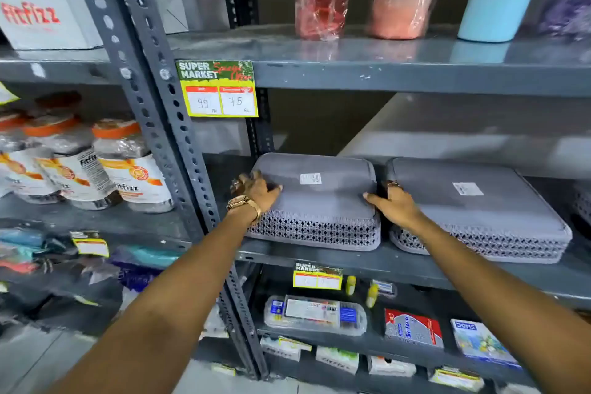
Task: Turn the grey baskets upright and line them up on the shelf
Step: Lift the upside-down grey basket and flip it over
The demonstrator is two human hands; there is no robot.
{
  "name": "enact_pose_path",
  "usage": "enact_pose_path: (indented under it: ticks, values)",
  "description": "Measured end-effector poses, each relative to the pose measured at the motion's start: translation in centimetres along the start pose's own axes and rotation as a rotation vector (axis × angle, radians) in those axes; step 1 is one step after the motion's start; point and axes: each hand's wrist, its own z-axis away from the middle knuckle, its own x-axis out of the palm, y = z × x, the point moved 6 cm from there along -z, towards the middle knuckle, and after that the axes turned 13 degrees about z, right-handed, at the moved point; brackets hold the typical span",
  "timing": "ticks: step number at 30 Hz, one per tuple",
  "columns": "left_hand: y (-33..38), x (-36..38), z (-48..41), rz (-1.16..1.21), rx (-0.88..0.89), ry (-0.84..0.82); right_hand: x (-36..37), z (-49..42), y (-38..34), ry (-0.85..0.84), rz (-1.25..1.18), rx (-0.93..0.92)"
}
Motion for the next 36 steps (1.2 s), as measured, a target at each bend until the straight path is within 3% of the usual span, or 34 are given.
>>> enact_pose_path:
  ticks: [3, 6, 10, 14, 19, 22, 29, 36]
  values:
    - [-1.3, 0.0, -1.4, 0.171, -0.203, 0.024, 0.8, -0.7, 0.1, -0.01, -0.155, 0.115]
    - [-1.4, 0.9, -1.9, 0.268, -0.239, 0.062, 2.0, -0.9, 0.4, -0.031, -0.278, 0.188]
    - [-1.5, 1.9, -1.4, 0.317, -0.21, 0.138, 2.0, -1.3, 1.5, 0.035, -0.393, 0.251]
    - [-0.2, 2.8, -0.8, 0.44, -0.17, 0.112, 0.4, 0.2, 1.7, 0.152, -0.554, 0.332]
    - [2.3, 0.6, -0.7, 0.883, 0.034, 0.279, -1.8, -0.6, 3.9, 0.34, -0.823, 0.329]
    - [3.6, -2.0, -0.8, 1.101, 0.104, 0.361, -3.4, -0.1, 2.6, 0.372, -0.984, 0.275]
    - [1.6, -3.8, -2.6, 1.172, -0.241, 0.279, -5.9, -0.8, 2.0, 0.288, -0.959, 0.346]
    - [1.8, -3.6, -1.4, 1.326, -0.272, 0.02, -7.6, -1.0, 2.5, 0.123, -0.838, 0.404]
